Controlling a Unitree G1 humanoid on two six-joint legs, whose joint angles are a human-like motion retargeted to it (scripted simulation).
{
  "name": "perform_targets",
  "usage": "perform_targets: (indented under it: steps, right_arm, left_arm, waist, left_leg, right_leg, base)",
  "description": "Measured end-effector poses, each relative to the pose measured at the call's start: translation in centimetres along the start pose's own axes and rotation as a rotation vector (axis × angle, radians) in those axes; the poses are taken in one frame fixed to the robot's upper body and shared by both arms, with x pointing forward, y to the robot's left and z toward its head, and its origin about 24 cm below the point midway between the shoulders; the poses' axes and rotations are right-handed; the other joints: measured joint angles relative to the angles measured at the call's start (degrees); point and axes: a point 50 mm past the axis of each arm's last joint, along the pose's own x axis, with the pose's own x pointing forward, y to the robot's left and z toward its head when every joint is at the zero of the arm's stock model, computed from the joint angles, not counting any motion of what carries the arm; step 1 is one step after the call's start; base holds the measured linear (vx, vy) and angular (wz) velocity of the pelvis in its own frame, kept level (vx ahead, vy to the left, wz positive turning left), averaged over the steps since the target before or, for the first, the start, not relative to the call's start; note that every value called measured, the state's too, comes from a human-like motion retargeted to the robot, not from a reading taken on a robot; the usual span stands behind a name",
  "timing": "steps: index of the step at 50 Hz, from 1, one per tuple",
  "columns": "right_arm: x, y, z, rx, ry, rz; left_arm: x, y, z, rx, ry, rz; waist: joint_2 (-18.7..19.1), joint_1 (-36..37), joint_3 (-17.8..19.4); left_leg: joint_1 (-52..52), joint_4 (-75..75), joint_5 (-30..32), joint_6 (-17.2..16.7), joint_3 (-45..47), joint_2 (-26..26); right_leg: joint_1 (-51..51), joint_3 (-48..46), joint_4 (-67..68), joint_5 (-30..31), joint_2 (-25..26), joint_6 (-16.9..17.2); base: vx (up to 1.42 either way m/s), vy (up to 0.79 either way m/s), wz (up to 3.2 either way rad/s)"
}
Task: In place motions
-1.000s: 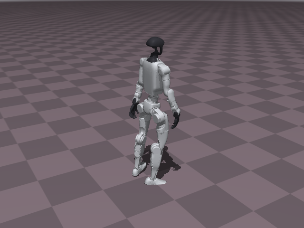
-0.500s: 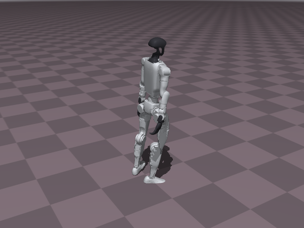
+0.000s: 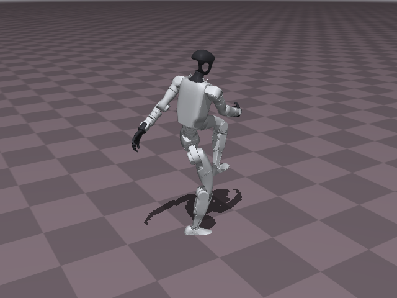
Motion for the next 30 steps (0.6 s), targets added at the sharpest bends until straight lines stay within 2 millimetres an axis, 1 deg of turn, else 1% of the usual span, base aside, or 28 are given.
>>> perform_targets:
  steps: [2,3,5,7,8,10,12,15,16,17,18,19,20,21,22,23,25,27,28,30]
  right_arm:
    - [0.2,-0.8,1.0,-0.033,-0.004,0.008]
    - [0.2,-0.9,1.1,-0.039,0.003,0.028]
    - [0.1,-0.3,0.2,-0.036,0.034,0.080]
    - [-0.3,1.1,-2.1,-0.014,0.089,0.108]
    - [-0.7,2.1,-3.7,0.002,0.127,0.115]
    - [-2.0,4.4,-7.4,0.043,0.219,0.136]
    - [-3.9,7.3,-11.3,0.093,0.319,0.185]
    - [-8.4,11.9,-16.9,0.200,0.517,0.287]
    - [-10.0,13.2,-18.4,0.233,0.578,0.317]
    - [-11.6,14.4,-19.6,0.263,0.636,0.345]
    - [-13.2,15.3,-20.8,0.288,0.689,0.366]
    - [-14.9,16.0,-21.8,0.300,0.743,0.381]
    - [-16.7,16.5,-22.9,0.307,0.798,0.395]
    - [-18.6,16.8,-23.9,0.305,0.857,0.404]
    - [-20.5,17.1,-24.8,0.303,0.918,0.412]
    - [-22.3,17.2,-25.6,0.301,0.982,0.419]
    - [-26.0,17.4,-26.9,0.330,1.110,0.413]
    - [-29.7,18.1,-27.8,0.417,1.232,0.341]
    - [-31.7,18.8,-28.1,0.476,1.291,0.289]
    - [-35.8,20.2,-28.3,0.610,1.416,0.177]
  left_arm:
    - [-0.7,0.2,2.0,-0.033,-0.058,0.012]
    - [-1.2,0.3,3.3,-0.037,-0.097,0.023]
    - [-2.2,0.2,6.0,-0.038,-0.191,0.040]
    - [-3.3,-0.3,8.5,-0.049,-0.293,0.043]
    - [-3.8,-0.7,9.6,-0.060,-0.342,0.040]
    - [-4.8,-1.5,11.6,-0.091,-0.430,0.032]
    - [-5.6,-2.2,13.2,-0.111,-0.503,0.028]
    - [-6.7,-3.1,15.0,-0.109,-0.587,0.028]
    - [-7.1,-3.3,15.6,-0.097,-0.613,0.032]
    - [-7.6,-3.5,16.2,-0.084,-0.638,0.036]
    - [-8.1,-3.7,16.8,-0.070,-0.663,0.041]
    - [-8.4,-4.1,17.3,-0.056,-0.682,0.041]
    - [-8.8,-4.6,17.8,-0.043,-0.698,0.039]
    - [-9.1,-5.0,18.1,-0.034,-0.712,0.034]
    - [-9.4,-5.5,18.6,-0.024,-0.727,0.029]
    - [-10.0,-6.0,19.1,-0.014,-0.745,0.024]
    - [-11.3,-6.6,20.3,0.036,-0.782,0.041]
    - [-12.6,-7.0,21.4,0.135,-0.799,0.097]
    - [-13.2,-7.2,21.7,0.171,-0.796,0.123]
    - [-14.4,-8.8,22.6,0.211,-0.815,0.132]
  waist:
    - [-0.02,-0.35,-1.66]
    - [0.42,-1.04,-3.13]
    - [2.13,-3.41,-7.31]
    - [4.87,-6.68,-11.87]
    - [5.84,-8.71,-14.16]
    - [7.22,-13.30,-18.52]
    - [7.79,-18.03,-22.02]
    - [9.61,-25.55,-26.56]
    - [11.14,-27.79,-27.85]
    - [12.59,-29.91,-29.05]
    - [13.89,-31.77,-30.05]
    - [14.72,-33.41,-30.87]
    - [15.31,-34.94,-31.59]
    - [16.18,-36.06,-32.51]
    - [16.85,-37.22,-33.35]
    - [17.10,-38.43,-34.02]
    - [17.23,-39.38,-33.31]
    - [17.14,-38.74,-30.86]
    - [17.39,-38.12,-29.99]
    - [19.11,-38.35,-28.48]
  left_leg:
    - [1.83,0.17,0.00,0.05,-0.86,0.64]
    - [3.09,0.24,0.42,-0.35,-2.34,1.13]
    - [6.75,-0.47,1.15,-1.46,-5.85,2.77]
    - [12.73,-4.58,2.43,-4.46,-9.63,2.54]
    - [16.54,-7.73,3.18,-6.23,-10.61,2.00]
    - [25.98,-17.48,5.02,-8.62,-10.50,-1.68]
    - [36.21,-30.49,6.74,-10.30,-9.93,-7.34]
    - [51.05,-54.42,9.86,-11.24,-11.11,-14.58]
    - [55.68,-63.96,9.41,-14.44,-11.39,-16.00]
    - [59.95,-72.49,7.57,-16.97,-11.49,-17.24]
    - [63.47,-79.00,2.94,-18.17,-11.22,-18.15]
    - [66.08,-83.51,-0.14,-17.52,-8.68,-18.79]
    - [68.23,-87.02,-2.45,-15.93,-5.00,-19.31]
    - [67.39,-89.15,-0.57,-16.88,-9.88,-20.01]
    - [66.67,-90.85,0.82,-17.64,-12.85,-20.36]
    - [66.20,-91.71,1.27,-18.02,-12.03,-20.00]
    - [66.15,-92.18,0.67,-16.55,-9.42,-20.55]
    - [66.46,-90.98,0.10,-15.85,-14.33,-20.97]
    - [66.60,-90.24,0.05,-15.84,-15.10,-20.41]
    - [66.85,-88.91,-0.59,-16.04,-15.92,-17.84]
  right_leg:
    - [0.21,-1.64,-0.93,-0.01,0.73,0.22]
    - [0.75,-3.07,-1.88,0.09,1.79,0.30]
    - [2.45,-6.64,-4.73,0.60,4.81,0.48]
    - [5.18,-10.27,-8.19,1.37,8.17,0.93]
    - [6.22,-12.01,-9.60,1.66,9.12,1.41]
    - [7.73,-14.49,-11.52,1.90,10.15,2.76]
    - [9.14,-16.79,-12.70,1.91,10.02,4.19]
    - [11.79,-20.15,-14.94,1.93,11.14,5.74]
    - [12.21,-21.40,-15.54,1.84,12.72,6.00]
    - [12.55,-22.72,-16.04,1.72,14.16,6.27]
    - [12.72,-24.16,-16.32,1.57,15.31,6.56]
    - [13.05,-25.39,-16.51,1.43,15.74,6.88]
    - [13.45,-26.52,-16.67,1.30,15.80,7.22]
    - [13.41,-27.49,-16.65,1.36,16.09,7.47]
    - [13.18,-28.55,-16.52,1.46,16.09,7.73]
    - [12.56,-29.74,-16.16,1.68,15.50,8.01]
    - [12.37,-31.49,-14.97,2.22,14.50,8.21]
    - [13.62,-32.48,-12.58,3.72,14.09,7.67]
    - [13.89,-32.85,-10.75,5.32,14.22,6.90]
    - [11.06,-33.18,-1.60,11.66,13.61,4.86]
  base:
    - [0.00,-0.09,0.60]
    - [0.01,-0.06,0.77]
    - [0.09,0.00,0.89]
    - [0.16,0.11,0.95]
    - [0.22,0.16,1.14]
    - [0.27,0.18,1.28]
    - [0.32,0.25,1.20]
    - [0.34,0.27,1.15]
    - [0.27,0.31,1.12]
    - [0.21,0.34,1.05]
    - [0.17,0.28,1.01]
    - [0.14,0.21,0.96]
    - [0.18,0.27,0.84]
    - [0.19,0.36,0.78]
    - [0.13,0.43,0.80]
    - [0.01,0.33,0.81]
    - [-0.07,0.20,0.69]
    - [0.08,0.22,0.37]
    - [0.14,0.24,0.12]
    - [0.06,0.22,0.09]
